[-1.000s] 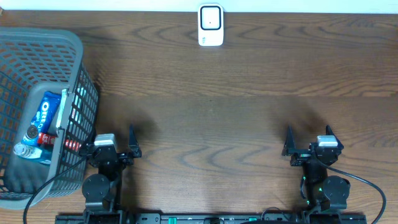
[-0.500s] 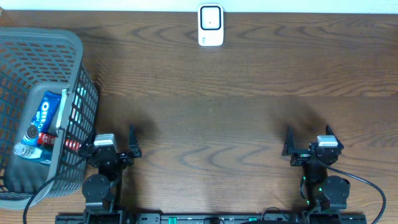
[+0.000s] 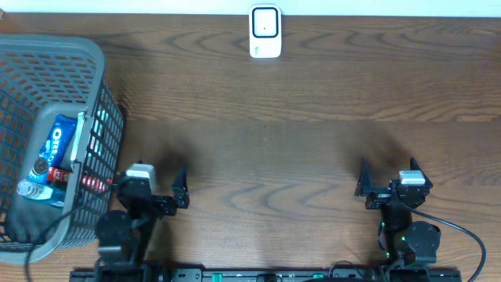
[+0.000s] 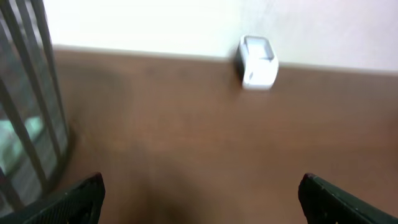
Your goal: Scan the item barcode
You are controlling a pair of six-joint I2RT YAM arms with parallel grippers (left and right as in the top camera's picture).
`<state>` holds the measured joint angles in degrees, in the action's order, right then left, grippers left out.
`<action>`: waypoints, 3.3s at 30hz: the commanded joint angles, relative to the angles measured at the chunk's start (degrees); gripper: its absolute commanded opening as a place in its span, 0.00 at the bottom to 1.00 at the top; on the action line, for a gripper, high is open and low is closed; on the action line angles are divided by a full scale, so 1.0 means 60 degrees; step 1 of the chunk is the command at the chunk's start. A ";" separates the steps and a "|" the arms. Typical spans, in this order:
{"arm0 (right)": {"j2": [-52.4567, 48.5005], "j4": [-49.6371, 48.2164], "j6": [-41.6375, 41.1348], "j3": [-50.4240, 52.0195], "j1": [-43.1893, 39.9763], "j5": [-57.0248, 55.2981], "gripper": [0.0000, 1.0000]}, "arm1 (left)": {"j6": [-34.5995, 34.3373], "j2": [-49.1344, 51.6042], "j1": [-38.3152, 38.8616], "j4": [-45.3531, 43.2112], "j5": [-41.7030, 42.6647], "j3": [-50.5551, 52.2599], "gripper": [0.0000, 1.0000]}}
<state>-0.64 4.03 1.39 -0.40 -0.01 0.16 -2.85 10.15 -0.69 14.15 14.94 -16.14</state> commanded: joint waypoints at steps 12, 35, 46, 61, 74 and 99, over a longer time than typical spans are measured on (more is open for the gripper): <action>0.0022 0.0044 0.0069 0.0015 0.0091 -0.0087 0.99 | -0.0903 0.3155 -0.0026 0.3042 0.1752 -0.5767 1.00; 0.0022 0.0044 0.0069 0.0015 0.0087 -0.0084 0.99 | -0.4696 1.0386 -0.2189 1.1063 -0.5391 -1.5489 0.99; 0.0022 0.0044 0.0069 0.0015 0.0087 -0.0084 0.99 | -0.4095 1.0469 -0.6608 1.0848 -0.2393 -1.3959 0.99; 0.0022 0.0044 0.0069 0.0015 0.0087 -0.0087 0.99 | -0.3628 1.0473 -0.7420 0.8681 -0.2200 -1.0127 0.99; 0.0022 0.0044 0.0066 0.0015 0.0098 -0.0087 0.99 | -0.3570 1.1096 -0.7464 0.8138 -0.2892 -0.9985 0.99; 0.0022 0.0044 0.0066 0.0015 0.0098 -0.0084 0.99 | -0.3712 1.3242 -0.7854 0.8120 -0.2557 -0.9278 0.53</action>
<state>-0.73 4.05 1.39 -0.40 -0.01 0.16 -25.52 89.38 -47.64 62.57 -0.30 -72.86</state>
